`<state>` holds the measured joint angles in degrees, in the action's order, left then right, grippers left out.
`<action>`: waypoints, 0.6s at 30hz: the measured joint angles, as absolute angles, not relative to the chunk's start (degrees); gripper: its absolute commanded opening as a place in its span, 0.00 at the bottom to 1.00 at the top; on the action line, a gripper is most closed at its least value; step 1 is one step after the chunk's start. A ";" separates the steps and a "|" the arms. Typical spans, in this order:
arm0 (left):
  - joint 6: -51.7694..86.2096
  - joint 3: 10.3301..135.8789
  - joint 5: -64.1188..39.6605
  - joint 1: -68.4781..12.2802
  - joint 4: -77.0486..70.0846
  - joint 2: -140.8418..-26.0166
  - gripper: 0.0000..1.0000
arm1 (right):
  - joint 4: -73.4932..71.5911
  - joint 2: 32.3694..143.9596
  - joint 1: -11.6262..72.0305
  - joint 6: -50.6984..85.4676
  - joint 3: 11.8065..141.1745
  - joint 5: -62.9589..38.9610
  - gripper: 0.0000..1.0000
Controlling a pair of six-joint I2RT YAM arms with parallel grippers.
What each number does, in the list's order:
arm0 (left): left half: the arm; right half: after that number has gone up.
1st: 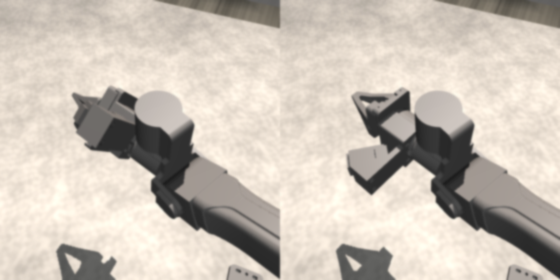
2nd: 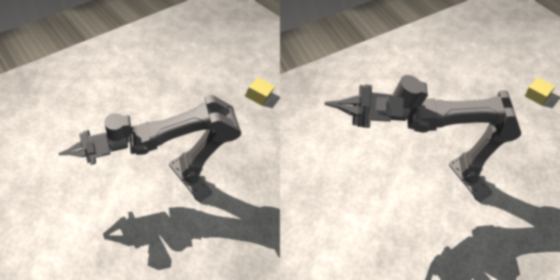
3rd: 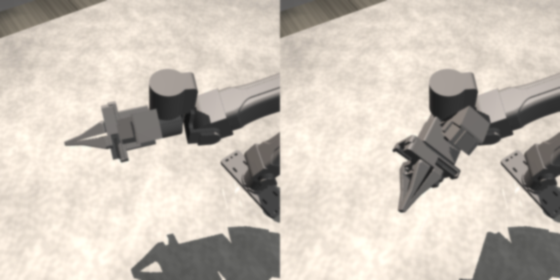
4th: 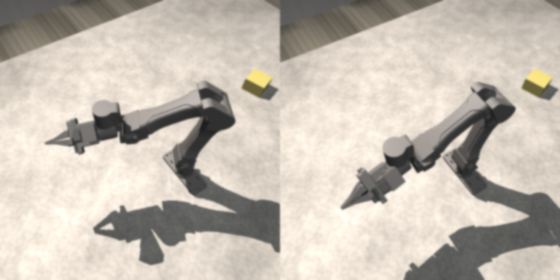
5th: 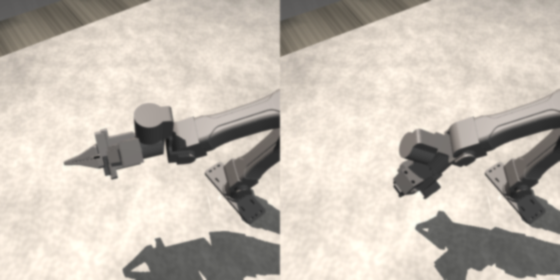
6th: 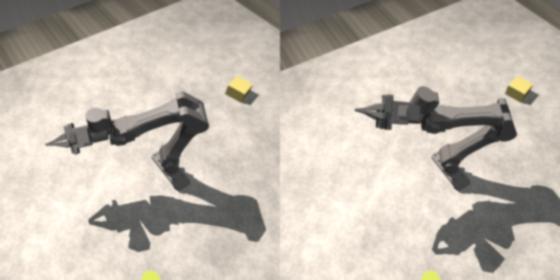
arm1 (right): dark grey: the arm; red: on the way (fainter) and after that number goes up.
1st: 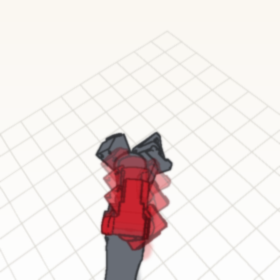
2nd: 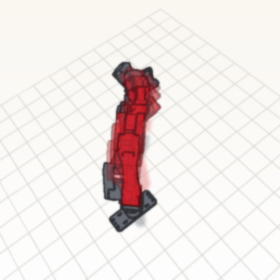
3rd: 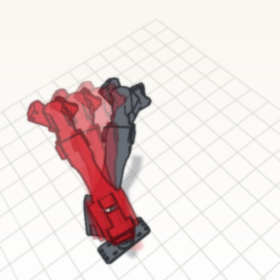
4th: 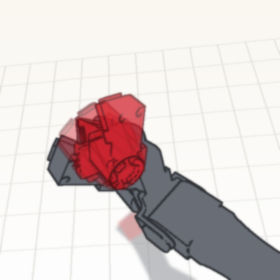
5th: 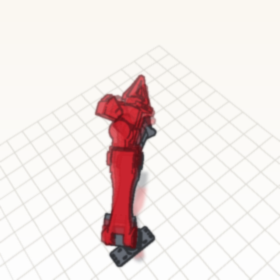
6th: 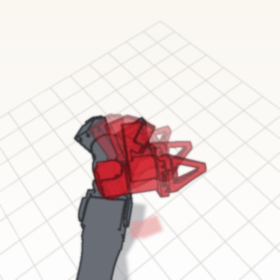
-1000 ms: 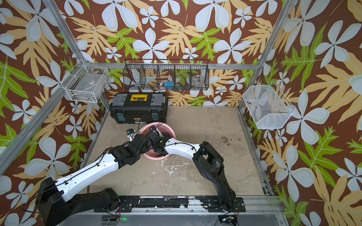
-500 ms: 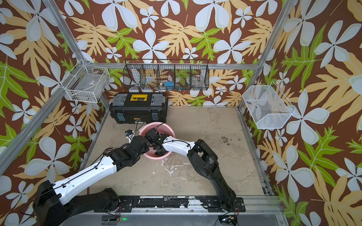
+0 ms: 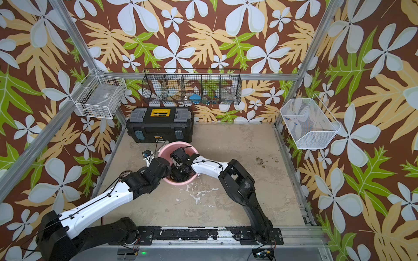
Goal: Wipe the inside of the bucket with a cloth
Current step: Wipe the dirt from the inside of the bucket.
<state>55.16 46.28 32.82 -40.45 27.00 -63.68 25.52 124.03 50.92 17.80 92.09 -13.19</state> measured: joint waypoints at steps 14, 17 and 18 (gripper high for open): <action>53.45 46.65 28.64 -36.86 25.17 -63.92 0.00 | 38.70 122.02 51.42 17.06 98.35 1.58 0.00; 53.15 47.31 28.40 -36.75 24.38 -65.52 0.00 | 40.84 123.33 51.44 17.10 100.51 4.62 0.00; 52.99 47.51 28.34 -36.67 24.14 -66.11 0.00 | 41.28 123.92 51.44 17.12 101.19 5.17 0.00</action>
<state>52.99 47.51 28.34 -36.67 24.14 -66.11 41.28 123.92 51.44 17.12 101.19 5.17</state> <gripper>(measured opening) 0.157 0.080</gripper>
